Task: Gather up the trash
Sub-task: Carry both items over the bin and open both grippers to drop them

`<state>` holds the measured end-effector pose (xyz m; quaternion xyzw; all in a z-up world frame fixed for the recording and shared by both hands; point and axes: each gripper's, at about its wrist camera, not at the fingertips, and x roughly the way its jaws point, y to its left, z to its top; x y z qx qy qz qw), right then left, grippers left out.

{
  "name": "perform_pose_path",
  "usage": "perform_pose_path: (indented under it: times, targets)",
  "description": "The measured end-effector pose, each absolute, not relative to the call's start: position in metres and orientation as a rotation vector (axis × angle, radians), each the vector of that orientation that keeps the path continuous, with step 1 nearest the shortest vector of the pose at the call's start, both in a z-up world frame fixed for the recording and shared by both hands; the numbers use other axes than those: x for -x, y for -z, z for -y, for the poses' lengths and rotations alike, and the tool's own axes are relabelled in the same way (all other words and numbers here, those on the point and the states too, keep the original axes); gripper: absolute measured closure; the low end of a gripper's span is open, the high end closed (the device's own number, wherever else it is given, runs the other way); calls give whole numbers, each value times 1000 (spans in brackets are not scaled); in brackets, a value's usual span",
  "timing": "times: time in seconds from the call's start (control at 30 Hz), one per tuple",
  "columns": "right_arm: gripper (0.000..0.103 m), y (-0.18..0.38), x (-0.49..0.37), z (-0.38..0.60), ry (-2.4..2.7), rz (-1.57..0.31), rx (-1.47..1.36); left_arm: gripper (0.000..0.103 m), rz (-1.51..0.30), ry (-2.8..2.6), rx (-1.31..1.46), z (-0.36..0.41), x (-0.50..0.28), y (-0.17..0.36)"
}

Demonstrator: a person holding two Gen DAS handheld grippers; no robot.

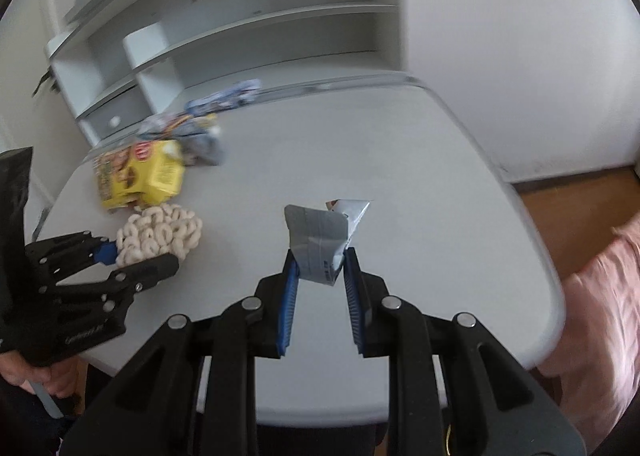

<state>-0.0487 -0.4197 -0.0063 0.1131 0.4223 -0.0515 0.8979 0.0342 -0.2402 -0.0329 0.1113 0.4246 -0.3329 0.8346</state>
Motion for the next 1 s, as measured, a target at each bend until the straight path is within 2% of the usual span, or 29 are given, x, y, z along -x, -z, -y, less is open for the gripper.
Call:
perform_pose_path:
  times: [0.3,0.43,0.73,1.0]
  targets:
    - [80,22,162,529,427,-864,-387,66,-860,1023,-333,362,35,33]
    - [80,48,227,579,591,-880,-480,66,-862,1173,-388,419,77,46]
    - [80,131,325,651,794,-985,-678,66,-908,1380,-535,523,150,117]
    - [80,182,353,665,808,-1074,-770,66,-1026,1387,-615,569,177,180]
